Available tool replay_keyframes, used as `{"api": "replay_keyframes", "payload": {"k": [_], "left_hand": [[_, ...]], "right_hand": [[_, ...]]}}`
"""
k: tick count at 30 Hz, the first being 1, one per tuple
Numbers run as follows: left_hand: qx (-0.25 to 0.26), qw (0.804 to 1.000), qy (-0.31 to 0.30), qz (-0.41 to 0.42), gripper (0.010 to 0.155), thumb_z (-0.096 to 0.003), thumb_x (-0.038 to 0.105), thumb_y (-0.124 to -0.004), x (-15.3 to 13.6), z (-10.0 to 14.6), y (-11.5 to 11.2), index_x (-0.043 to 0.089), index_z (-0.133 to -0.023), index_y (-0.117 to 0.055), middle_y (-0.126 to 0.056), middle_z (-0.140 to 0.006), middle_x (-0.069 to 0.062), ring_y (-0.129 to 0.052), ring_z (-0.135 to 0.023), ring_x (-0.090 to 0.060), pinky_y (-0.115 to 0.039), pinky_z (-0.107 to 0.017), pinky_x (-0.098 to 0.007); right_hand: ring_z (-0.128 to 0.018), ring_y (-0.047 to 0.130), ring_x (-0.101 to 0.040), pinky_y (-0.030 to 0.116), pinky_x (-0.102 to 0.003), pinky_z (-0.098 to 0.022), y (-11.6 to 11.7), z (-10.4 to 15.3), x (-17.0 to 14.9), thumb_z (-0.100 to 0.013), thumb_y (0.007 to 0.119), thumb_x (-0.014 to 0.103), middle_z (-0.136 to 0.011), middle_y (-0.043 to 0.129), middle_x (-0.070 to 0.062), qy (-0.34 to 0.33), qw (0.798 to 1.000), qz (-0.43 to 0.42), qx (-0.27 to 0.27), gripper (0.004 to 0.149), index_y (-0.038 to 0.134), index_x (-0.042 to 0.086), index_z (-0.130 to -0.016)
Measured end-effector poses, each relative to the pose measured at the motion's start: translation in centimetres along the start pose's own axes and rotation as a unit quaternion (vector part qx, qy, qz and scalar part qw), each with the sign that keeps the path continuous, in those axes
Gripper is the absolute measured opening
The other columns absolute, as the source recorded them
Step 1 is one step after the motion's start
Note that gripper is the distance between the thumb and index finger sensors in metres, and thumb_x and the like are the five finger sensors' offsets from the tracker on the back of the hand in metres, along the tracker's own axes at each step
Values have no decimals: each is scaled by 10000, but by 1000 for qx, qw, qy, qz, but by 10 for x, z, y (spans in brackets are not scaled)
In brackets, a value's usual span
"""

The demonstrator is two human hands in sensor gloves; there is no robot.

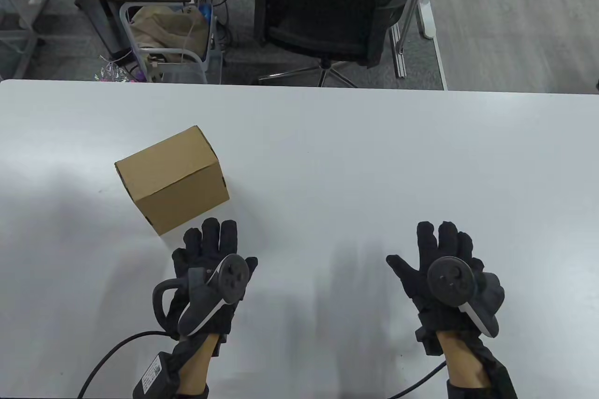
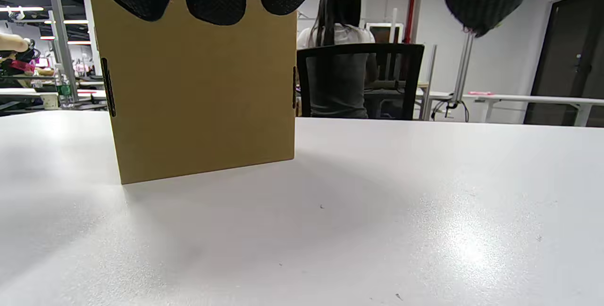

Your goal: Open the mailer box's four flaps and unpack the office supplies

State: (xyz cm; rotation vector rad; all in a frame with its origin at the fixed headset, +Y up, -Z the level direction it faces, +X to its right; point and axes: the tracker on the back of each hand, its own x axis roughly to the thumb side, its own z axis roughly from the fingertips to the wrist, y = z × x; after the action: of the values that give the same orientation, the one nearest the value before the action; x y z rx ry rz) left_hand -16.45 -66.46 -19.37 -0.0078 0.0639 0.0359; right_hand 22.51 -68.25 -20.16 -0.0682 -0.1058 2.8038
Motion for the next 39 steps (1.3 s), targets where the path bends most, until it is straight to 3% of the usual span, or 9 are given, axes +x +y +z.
{"api": "replay_keyframes", "payload": {"k": [10,17,28,39], "left_hand": [[9,1000,3,3,778,-525,640,-658,-2,-1,4,313,-1163,-355,-414,-1264,-71,-519,-1145,-459,-525,-796,-662],[38,999,20,24,782,-523,643,-667,-20,-9,24,319,-1163,-355,-411,-1267,-69,-514,-1149,-459,-525,-799,-660],[46,992,114,12,855,-505,671,-698,-85,-62,51,333,-1167,-275,-271,-1283,-62,-390,-1171,-477,-475,-816,-674],[-34,986,163,15,964,-450,738,-737,-126,-111,25,420,-1149,-154,-118,-1283,-4,-305,-1201,-448,-441,-847,-669]], "right_hand": [[-1020,391,-682,413,-888,-579,0,0,0,-516,751,645,-1183,419,-361,0,1000,-3,-2,843,483,165,-1155],[-1019,393,-682,416,-887,-577,1,0,1,-518,746,649,-1182,419,-363,3,1000,-3,4,844,481,163,-1156],[-1017,397,-684,416,-887,-578,4,-3,0,-517,751,645,-1182,418,-363,10,1000,-7,13,845,479,164,-1156],[-1011,412,-688,424,-885,-578,6,-5,3,-519,749,646,-1181,420,-365,4,1000,-9,20,845,476,165,-1157]]}}
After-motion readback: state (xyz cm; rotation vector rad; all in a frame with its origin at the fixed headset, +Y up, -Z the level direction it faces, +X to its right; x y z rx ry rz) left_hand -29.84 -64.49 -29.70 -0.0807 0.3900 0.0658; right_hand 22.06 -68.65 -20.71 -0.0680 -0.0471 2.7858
